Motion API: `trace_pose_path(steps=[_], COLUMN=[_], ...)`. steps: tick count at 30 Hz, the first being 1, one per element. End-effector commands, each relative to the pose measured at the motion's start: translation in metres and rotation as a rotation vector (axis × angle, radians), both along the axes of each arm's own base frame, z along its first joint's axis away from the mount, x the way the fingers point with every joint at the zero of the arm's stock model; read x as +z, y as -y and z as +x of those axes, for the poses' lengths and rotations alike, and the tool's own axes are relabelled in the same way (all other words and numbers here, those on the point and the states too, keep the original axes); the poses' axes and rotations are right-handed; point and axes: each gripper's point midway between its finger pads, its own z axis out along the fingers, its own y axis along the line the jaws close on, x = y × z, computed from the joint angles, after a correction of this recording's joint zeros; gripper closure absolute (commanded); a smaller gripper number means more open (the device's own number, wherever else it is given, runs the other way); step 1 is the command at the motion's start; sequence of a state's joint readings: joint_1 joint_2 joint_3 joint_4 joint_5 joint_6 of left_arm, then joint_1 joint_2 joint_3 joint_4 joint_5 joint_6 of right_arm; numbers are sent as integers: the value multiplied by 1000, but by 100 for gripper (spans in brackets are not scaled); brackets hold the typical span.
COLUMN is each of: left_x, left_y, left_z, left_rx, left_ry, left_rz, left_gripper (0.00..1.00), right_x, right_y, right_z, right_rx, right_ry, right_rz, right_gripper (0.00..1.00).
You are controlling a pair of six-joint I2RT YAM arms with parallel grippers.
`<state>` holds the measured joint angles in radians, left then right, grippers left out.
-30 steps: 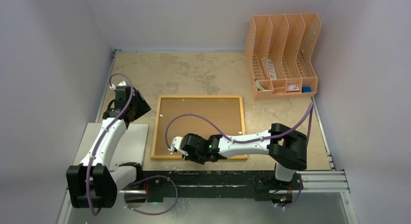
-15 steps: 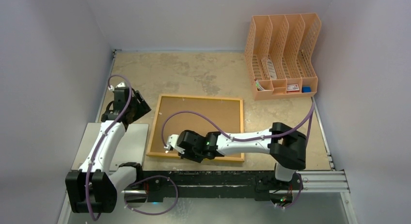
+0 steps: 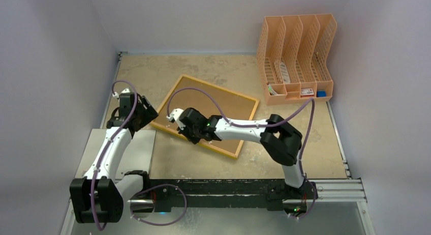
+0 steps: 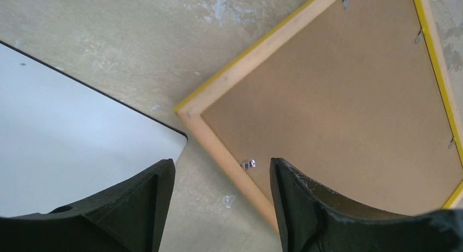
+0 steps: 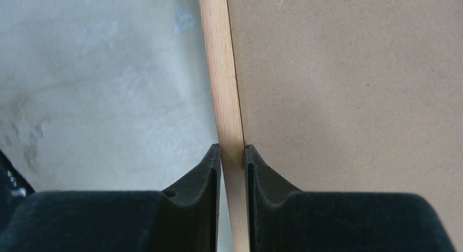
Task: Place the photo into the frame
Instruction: Turn over the photo frame at the center of the board.
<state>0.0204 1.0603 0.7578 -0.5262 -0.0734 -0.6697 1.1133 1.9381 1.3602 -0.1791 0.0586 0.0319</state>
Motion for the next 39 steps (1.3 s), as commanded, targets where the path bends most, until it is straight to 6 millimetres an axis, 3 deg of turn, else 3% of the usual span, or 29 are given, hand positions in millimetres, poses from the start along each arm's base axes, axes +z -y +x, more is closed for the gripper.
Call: trace_pose_path(steps=[1,8,15,21,30,39], left_x=[-8,-30,-22,-23,-30,-34], left_y=[14,52,55,79,81,85], left_z=[5,1,2,4,1,10], left_rx=[-2,-124,-134,-162,-148,-106], left_ry=[35,73,170,257,250,306], left_rz=[-100,-281,-296,-471,-503,-586], left_gripper=[32,32,33,34,34,39], right_x=[41,53,75,91,109,120], right_y=[-45,-58,-60,-63,-64,-69], right_z=[14,30,35,36,44,38], right_rx=[-50,-117,-149,-153,-172,-147], right_ry=[12,-4,-14,-38,-45,-68], right_rz=[158,200,269,323,366,410], right_gripper=[100,100,100,100,100,100])
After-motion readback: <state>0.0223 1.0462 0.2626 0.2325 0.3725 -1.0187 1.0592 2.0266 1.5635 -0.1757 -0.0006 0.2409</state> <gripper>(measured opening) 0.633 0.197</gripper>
